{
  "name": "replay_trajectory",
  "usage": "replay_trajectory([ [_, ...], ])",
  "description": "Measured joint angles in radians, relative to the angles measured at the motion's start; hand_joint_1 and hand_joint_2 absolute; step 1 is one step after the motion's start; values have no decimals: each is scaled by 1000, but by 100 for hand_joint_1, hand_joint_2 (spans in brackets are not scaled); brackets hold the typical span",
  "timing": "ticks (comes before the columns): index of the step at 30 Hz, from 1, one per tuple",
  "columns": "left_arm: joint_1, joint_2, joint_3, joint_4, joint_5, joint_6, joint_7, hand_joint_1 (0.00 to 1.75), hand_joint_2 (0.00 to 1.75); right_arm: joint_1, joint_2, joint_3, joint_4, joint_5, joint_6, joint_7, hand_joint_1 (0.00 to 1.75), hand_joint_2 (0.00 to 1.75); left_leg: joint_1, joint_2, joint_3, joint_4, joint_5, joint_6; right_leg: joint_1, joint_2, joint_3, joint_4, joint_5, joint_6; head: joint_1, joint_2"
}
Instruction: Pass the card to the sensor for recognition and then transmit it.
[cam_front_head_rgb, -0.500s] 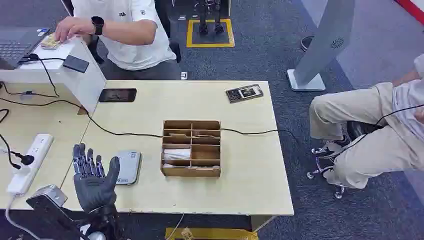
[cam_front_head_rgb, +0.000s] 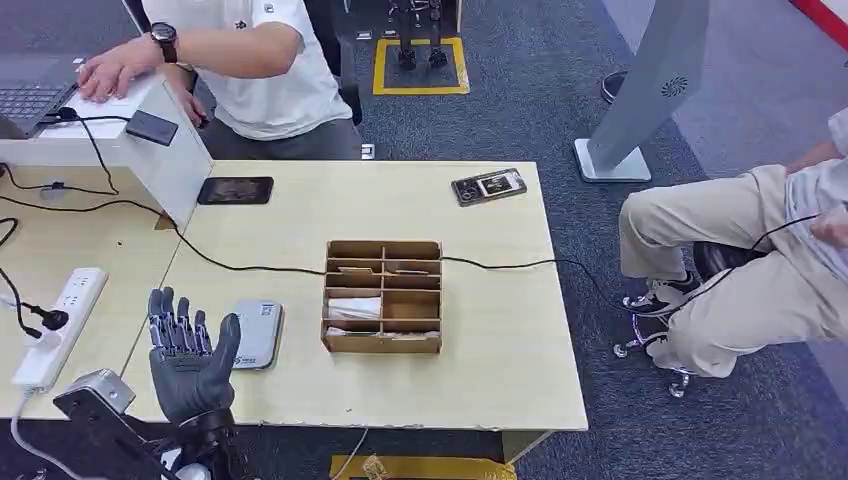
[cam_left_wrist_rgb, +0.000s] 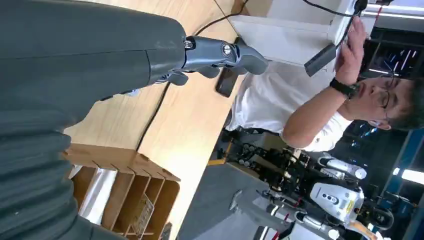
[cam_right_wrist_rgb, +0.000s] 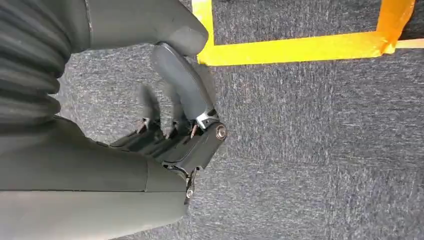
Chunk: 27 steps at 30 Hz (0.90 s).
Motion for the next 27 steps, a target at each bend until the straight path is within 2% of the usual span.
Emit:
replay_trajectory([
  [6,-17,0,0,14,-52,18,-2,0,175,-1,0,8,0,0,-12,3,0,175,0,0,0,0,0,0,0,0,0,0,0,0,0,0],
  [15,-111,-2,0,125,-169,33,18,0,175,-6,-5,51,0,0,-10,22,0,175,0,0,0,0,0,0,0,0,0,0,0,0,0,0],
  [27,-158,-11,0,180,-227,47,5,0,175,-9,-10,80,0,0,-13,32,0,175,0,0,0,0,0,0,0,0,0,0,0,0,0,0],
])
